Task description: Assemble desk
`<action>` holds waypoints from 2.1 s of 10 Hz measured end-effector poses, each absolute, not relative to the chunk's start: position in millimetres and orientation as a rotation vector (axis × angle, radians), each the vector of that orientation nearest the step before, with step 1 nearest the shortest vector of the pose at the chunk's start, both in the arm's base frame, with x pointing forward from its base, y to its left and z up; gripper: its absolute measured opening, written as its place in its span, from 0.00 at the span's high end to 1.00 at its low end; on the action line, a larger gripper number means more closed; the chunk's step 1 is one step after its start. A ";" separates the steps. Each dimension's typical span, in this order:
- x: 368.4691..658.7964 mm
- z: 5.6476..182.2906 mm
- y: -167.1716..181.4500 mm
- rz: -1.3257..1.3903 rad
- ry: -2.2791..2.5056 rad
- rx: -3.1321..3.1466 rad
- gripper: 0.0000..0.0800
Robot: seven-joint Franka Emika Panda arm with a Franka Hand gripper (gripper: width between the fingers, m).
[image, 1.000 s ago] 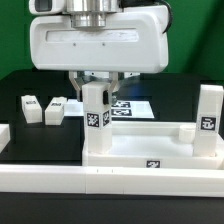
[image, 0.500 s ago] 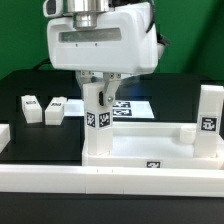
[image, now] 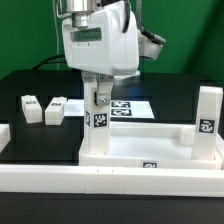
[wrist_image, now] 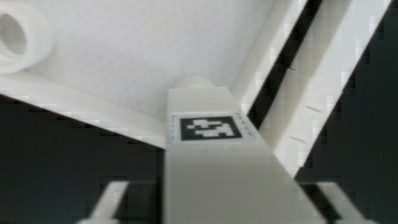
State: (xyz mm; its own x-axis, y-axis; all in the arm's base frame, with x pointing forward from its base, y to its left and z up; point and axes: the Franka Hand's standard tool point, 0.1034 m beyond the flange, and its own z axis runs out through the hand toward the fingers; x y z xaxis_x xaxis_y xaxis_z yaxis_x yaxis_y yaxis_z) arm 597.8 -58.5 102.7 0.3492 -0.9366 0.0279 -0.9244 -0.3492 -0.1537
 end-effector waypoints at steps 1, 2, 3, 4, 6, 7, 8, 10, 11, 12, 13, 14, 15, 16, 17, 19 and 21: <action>597.6 102.3 -58.4 -0.167 1.720 -2.490 0.35; 597.7 102.3 -57.8 -0.174 1.631 -2.558 0.35; 598.0 102.3 -54.9 -0.180 1.518 -2.634 0.22; 599.3 103.2 -52.8 -0.189 1.383 -2.716 0.22; 601.2 104.5 -51.4 -0.207 1.114 -2.848 0.19; 601.2 104.4 -50.5 -0.213 0.964 -2.911 0.19; 601.2 104.4 -51.0 -0.220 0.783 -2.973 0.19; 600.9 104.3 -53.0 -0.228 0.525 -3.042 0.19; 600.8 104.3 -53.4 -0.231 0.373 -3.073 0.19; 601.0 104.5 -54.6 -0.233 0.271 -3.088 0.19; 601.5 105.0 -55.4 -0.236 0.126 -3.110 0.19; 601.8 105.4 -55.1 -0.238 0.052 -3.117 0.19; 602.0 105.5 -55.5 -0.236 -0.144 -3.135 0.19; 601.9 105.5 -56.2 -0.235 -0.193 -3.138 0.19; 601.7 105.4 -57.3 -0.235 -0.257 -3.138 0.22; 601.6 105.2 -57.3 -0.234 -0.255 -3.138 0.44; 601.6 105.1 -57.2 -0.234 -0.220 -3.138 0.64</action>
Offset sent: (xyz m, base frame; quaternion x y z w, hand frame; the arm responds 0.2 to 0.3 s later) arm 0.0048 0.0060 0.0056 -0.0431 0.0127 -0.2650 0.9632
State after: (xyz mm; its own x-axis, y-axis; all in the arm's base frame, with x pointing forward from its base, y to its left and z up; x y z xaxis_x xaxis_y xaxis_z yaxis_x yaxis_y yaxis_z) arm 601.6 -57.2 105.1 0.9792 0.1399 0.1468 0.1379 -0.9902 0.0232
